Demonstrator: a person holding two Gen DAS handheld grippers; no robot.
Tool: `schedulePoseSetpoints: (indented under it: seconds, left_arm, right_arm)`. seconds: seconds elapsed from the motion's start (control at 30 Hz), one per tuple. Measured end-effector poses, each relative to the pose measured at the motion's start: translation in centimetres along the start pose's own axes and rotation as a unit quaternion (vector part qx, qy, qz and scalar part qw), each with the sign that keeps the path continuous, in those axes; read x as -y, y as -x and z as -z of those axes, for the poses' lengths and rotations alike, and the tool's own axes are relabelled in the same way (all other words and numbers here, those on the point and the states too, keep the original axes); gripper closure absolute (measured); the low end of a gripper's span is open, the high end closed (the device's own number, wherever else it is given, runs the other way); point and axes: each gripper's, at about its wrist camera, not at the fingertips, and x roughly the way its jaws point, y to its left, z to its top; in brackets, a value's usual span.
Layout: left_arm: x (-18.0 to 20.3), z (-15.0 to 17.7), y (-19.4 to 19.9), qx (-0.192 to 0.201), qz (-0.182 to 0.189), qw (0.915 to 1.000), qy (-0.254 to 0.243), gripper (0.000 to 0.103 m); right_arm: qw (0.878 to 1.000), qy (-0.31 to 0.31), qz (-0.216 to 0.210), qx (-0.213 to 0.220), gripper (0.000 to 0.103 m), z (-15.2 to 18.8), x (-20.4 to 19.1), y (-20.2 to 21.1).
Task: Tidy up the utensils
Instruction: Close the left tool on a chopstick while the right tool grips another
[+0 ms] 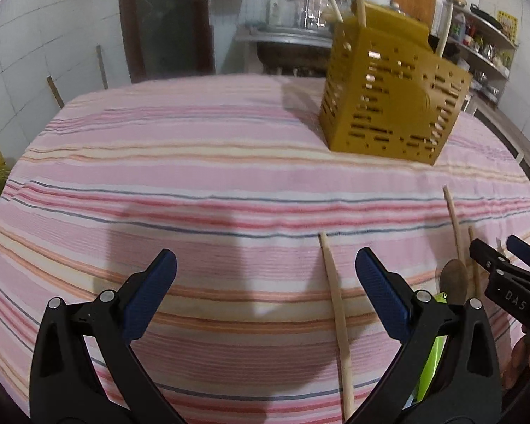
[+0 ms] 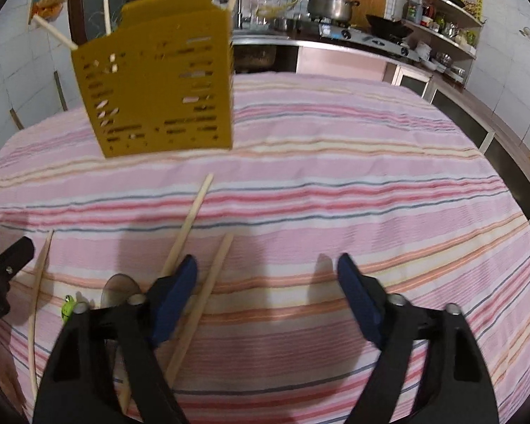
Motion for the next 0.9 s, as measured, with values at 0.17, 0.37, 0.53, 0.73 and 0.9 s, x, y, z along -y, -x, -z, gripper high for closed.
schedulePoseSetpoints:
  seconds: [0.17, 0.37, 0.53, 0.73, 0.9]
  left_arm:
    - [1.1, 0.0, -0.5, -0.010, 0.010, 0.9998, -0.011, 0.013]
    - [2.3, 0.4, -1.3, -0.034, 0.019, 0.9989, -0.028, 0.035]
    - [2.4, 0.3, -1.5, -0.044, 0.019, 0.9985, -0.024, 0.045]
    - [2.4, -0.1, -1.8, -0.055, 0.014, 0.9983, -0.011, 0.059]
    - [2.9, -0.1, -1.8, -0.059, 0.013, 0.9981, -0.016, 0.070]
  right_arm:
    - [1.000, -0.022, -0.015, -0.013, 0.044, 0.3, -0.1, -0.1]
    - [1.000, -0.019, -0.012, -0.010, 0.068, 0.5, -1.3, 0.2]
    - [1.000, -0.017, -0.011, -0.011, 0.076, 0.5, -2.0, 0.2]
    - [1.000, -0.009, -0.010, -0.018, 0.086, -0.3, -2.4, 0.0]
    - [1.000, -0.001, -0.008, -0.014, 0.090, 0.0, -3.1, 0.2]
